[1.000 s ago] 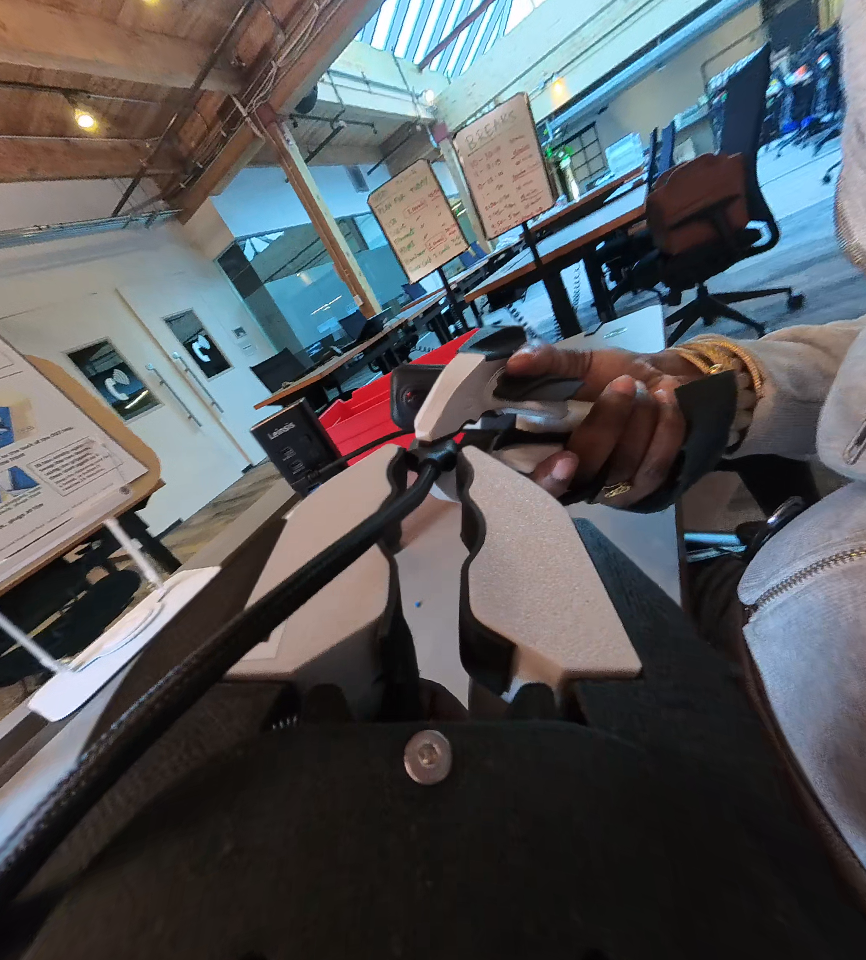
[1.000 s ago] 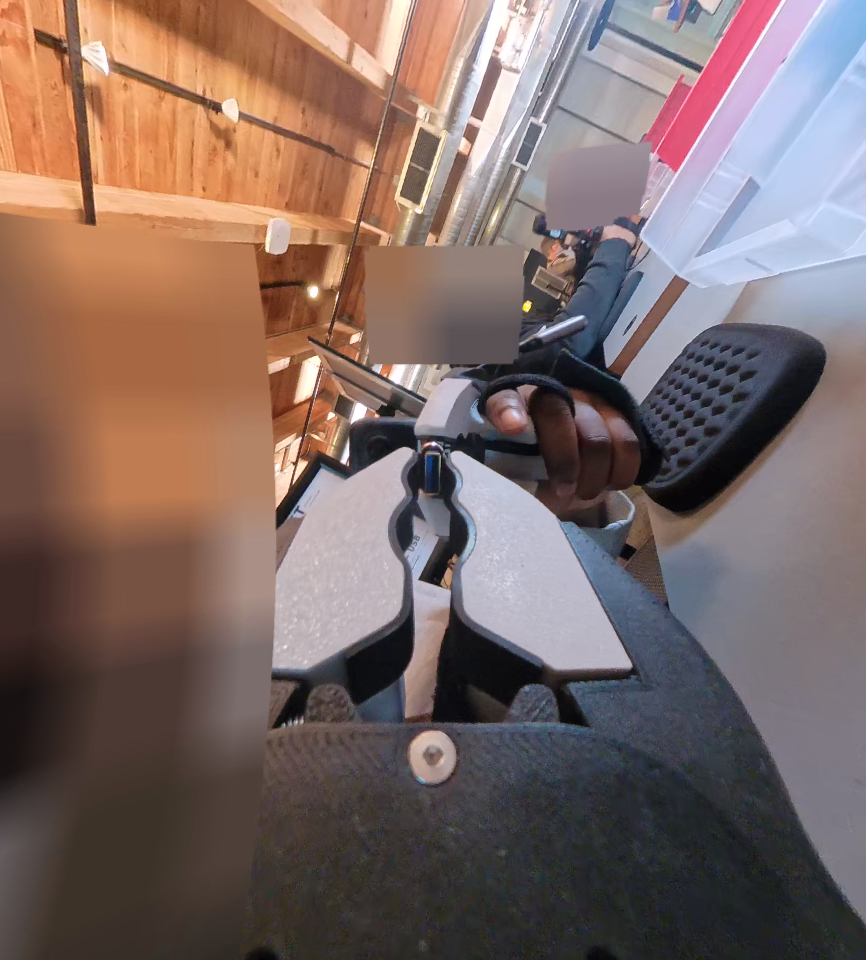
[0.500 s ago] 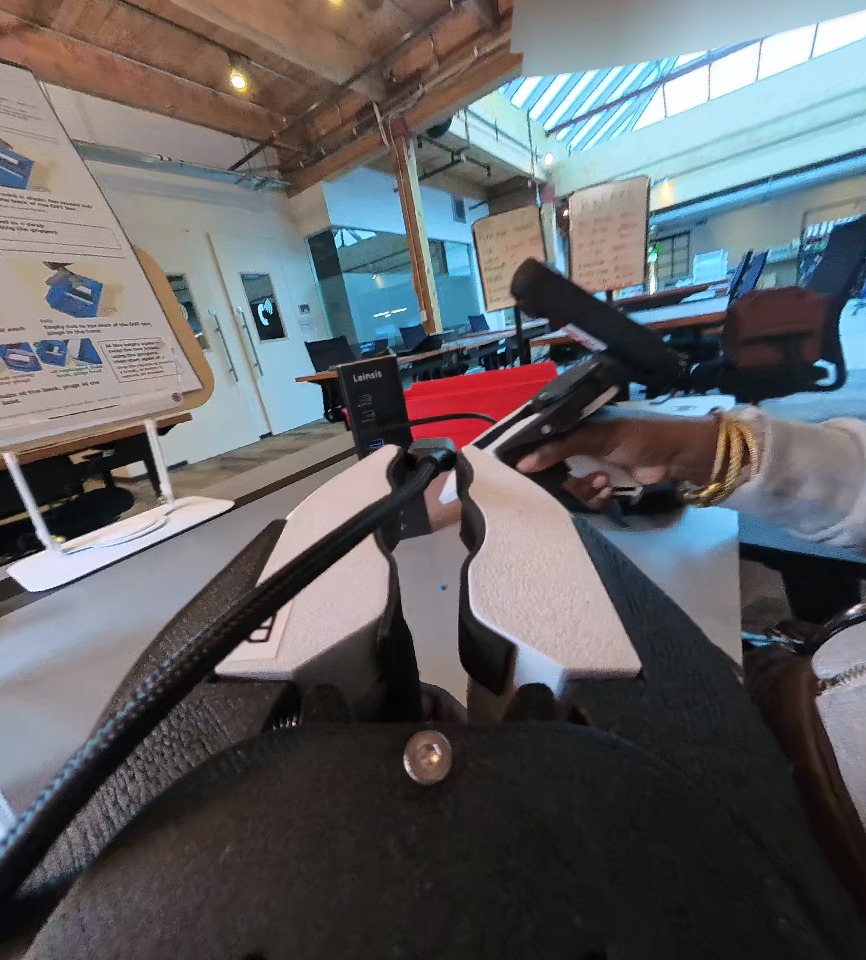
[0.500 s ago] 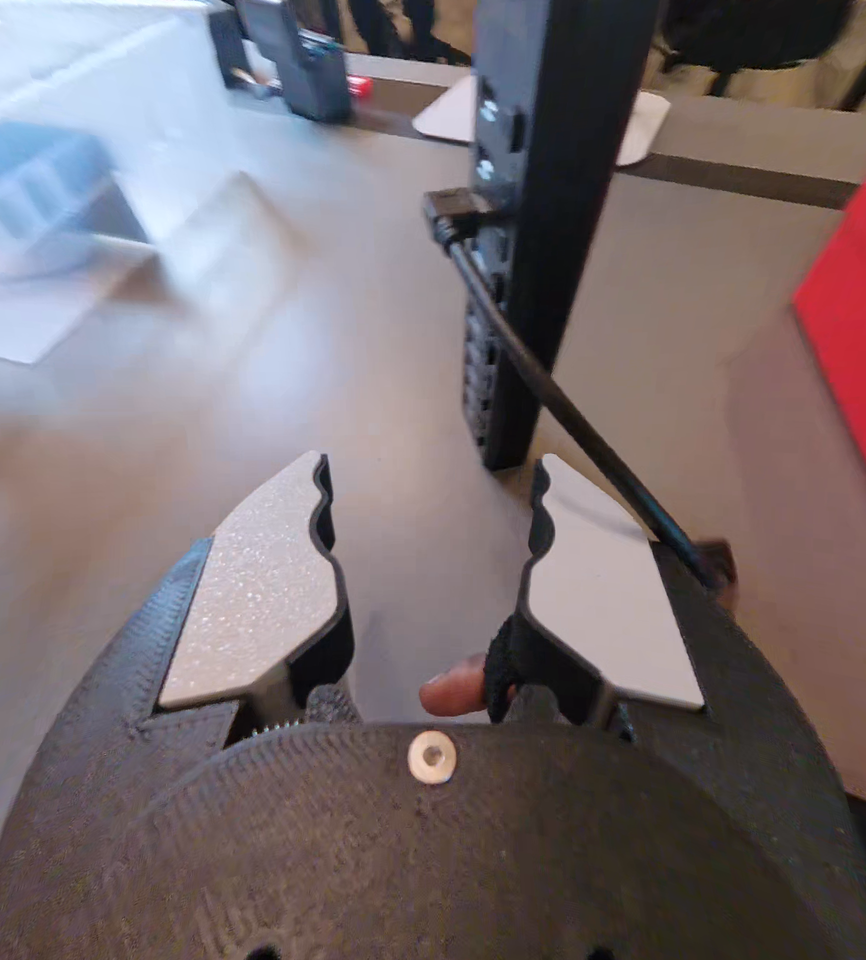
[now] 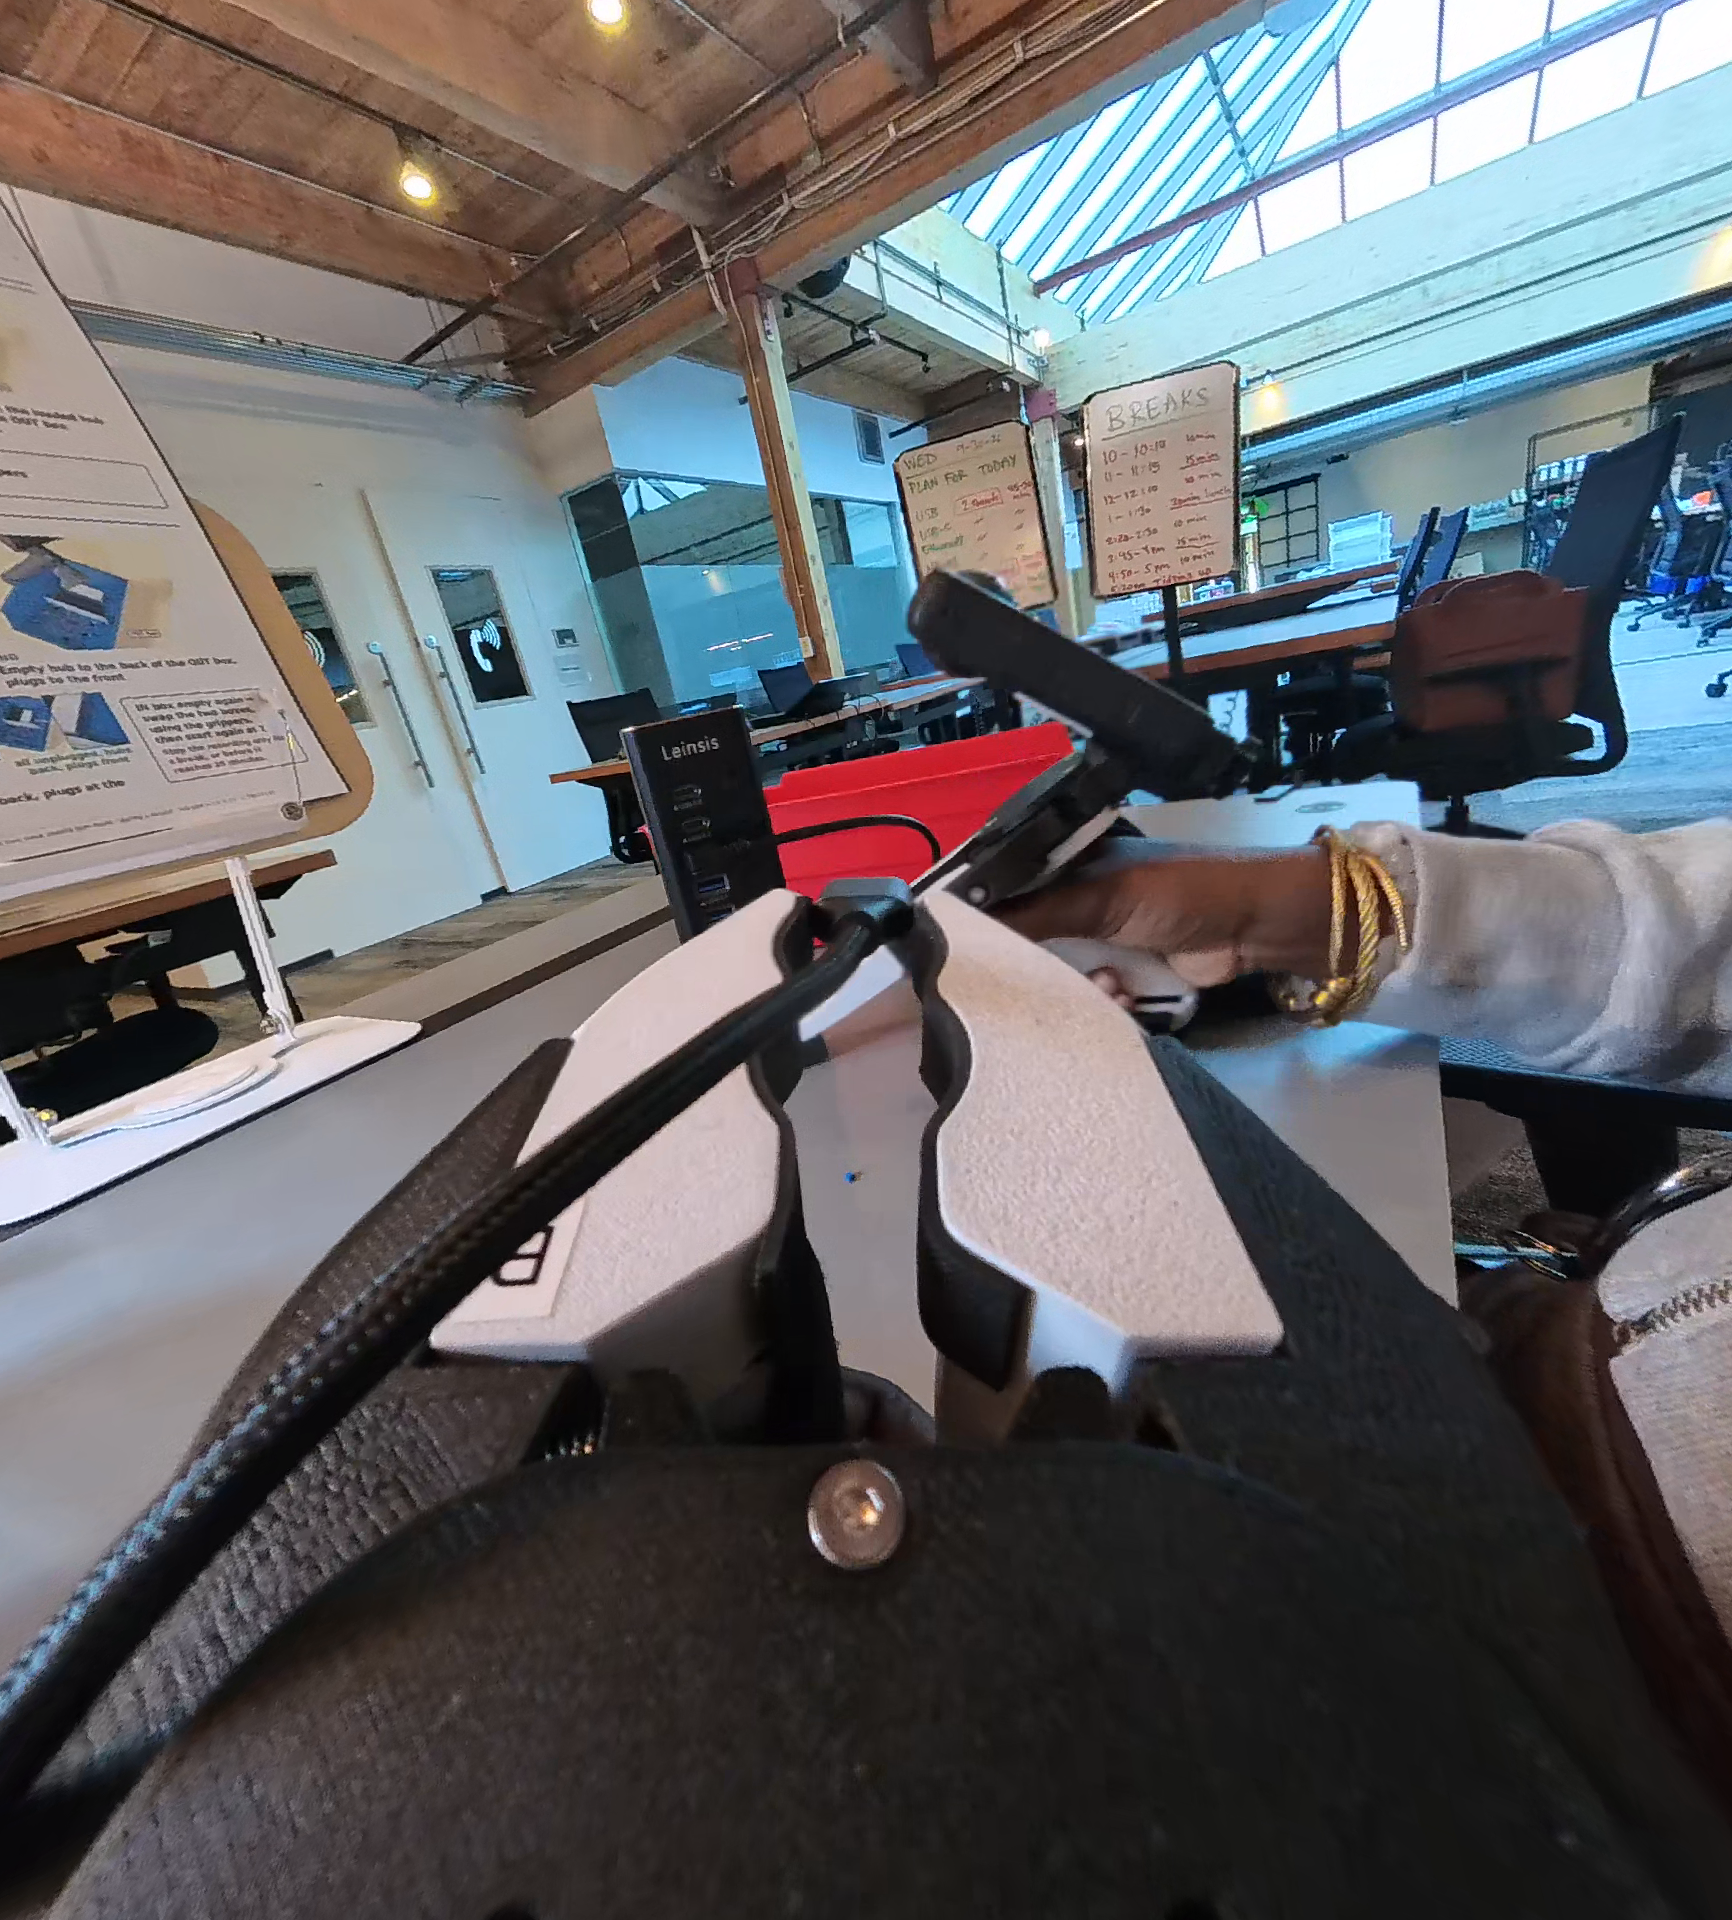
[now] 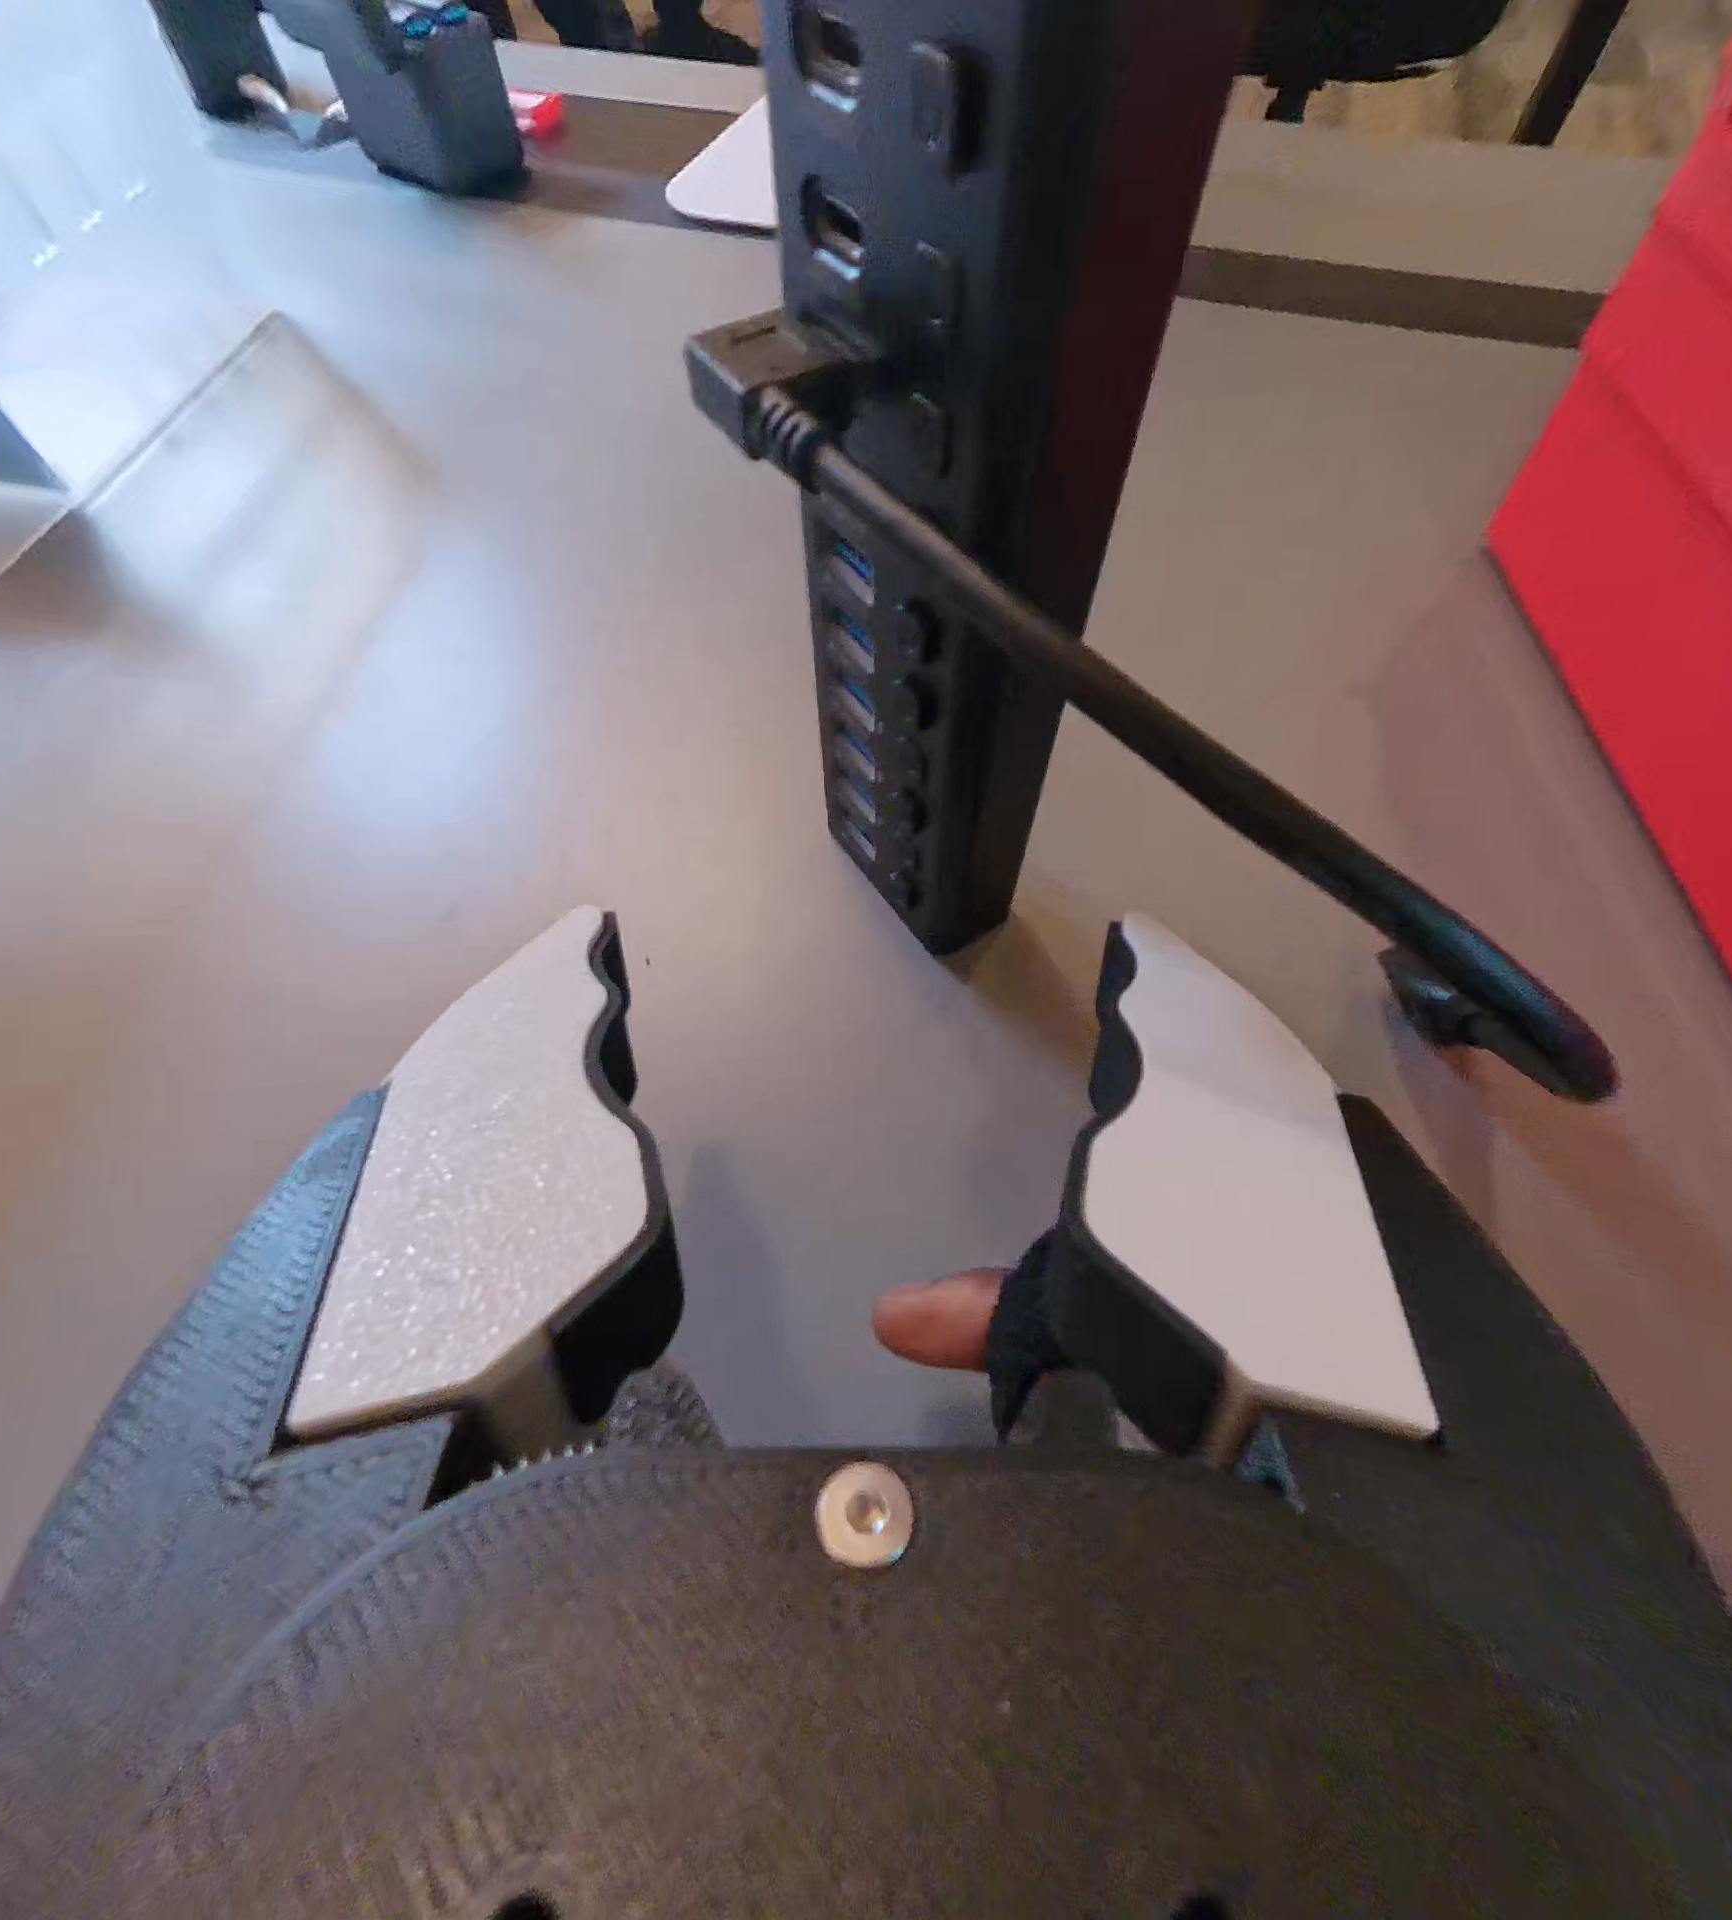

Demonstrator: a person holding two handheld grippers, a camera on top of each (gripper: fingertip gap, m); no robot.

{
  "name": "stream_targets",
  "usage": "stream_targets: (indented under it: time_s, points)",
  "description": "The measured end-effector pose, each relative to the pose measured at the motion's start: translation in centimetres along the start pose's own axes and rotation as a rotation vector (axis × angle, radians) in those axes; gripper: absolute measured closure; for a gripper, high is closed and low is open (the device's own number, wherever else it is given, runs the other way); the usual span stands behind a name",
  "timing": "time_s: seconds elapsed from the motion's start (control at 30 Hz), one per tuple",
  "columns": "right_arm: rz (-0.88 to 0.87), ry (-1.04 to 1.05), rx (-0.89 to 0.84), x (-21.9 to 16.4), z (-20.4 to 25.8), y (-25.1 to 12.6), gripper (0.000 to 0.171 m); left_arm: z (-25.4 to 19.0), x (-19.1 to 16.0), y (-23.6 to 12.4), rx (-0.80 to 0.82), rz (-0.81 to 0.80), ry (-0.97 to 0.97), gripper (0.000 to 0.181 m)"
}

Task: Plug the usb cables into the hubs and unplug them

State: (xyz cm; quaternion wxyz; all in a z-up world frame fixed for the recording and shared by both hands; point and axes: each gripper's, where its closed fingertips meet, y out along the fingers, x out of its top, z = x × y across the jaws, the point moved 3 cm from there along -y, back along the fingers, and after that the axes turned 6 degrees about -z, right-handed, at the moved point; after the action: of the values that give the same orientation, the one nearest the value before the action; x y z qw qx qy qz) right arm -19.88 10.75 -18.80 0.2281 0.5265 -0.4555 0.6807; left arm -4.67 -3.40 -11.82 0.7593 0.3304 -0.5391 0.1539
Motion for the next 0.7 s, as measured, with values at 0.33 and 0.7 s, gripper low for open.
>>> stream_targets:
  time_s: [0.33,0.7]
  points:
    - [-0.117,0.017,0.141,3.6,-1.0,5.1,0.083,-0.2,-0.1,0.1,-0.018,0.003,-0.002,0.163]
    - [-0.126,-0.056,0.19,4.7,-1.0,5.4,0.113,-0.4,-0.6,0.3,-0.027,0.032,0.017,0.163]
